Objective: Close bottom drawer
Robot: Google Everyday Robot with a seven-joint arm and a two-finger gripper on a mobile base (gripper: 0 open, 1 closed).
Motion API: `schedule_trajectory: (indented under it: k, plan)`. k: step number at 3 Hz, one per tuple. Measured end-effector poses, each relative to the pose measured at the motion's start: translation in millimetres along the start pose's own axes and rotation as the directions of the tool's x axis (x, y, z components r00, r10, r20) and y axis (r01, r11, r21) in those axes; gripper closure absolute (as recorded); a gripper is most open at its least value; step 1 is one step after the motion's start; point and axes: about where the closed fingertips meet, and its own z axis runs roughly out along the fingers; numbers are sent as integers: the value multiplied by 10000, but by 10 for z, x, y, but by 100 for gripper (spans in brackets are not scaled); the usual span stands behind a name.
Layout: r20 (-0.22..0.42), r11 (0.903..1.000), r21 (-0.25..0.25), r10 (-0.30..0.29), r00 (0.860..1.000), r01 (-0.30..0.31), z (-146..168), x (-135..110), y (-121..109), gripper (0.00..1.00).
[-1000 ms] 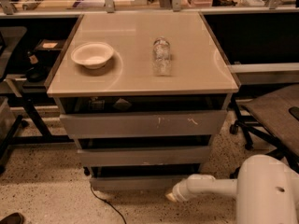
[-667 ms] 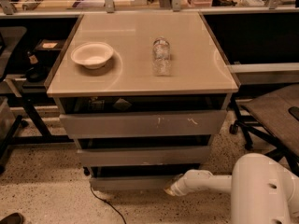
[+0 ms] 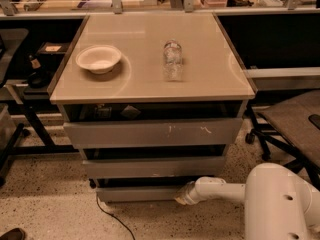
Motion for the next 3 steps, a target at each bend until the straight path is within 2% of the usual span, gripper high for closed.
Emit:
schedule_trajectory:
  k: [2, 3]
  plan:
    - [0, 10000, 0, 0, 10000, 0, 0, 0, 0, 13]
    - [0, 10000, -1, 0, 10000, 0, 1, 0, 1, 0]
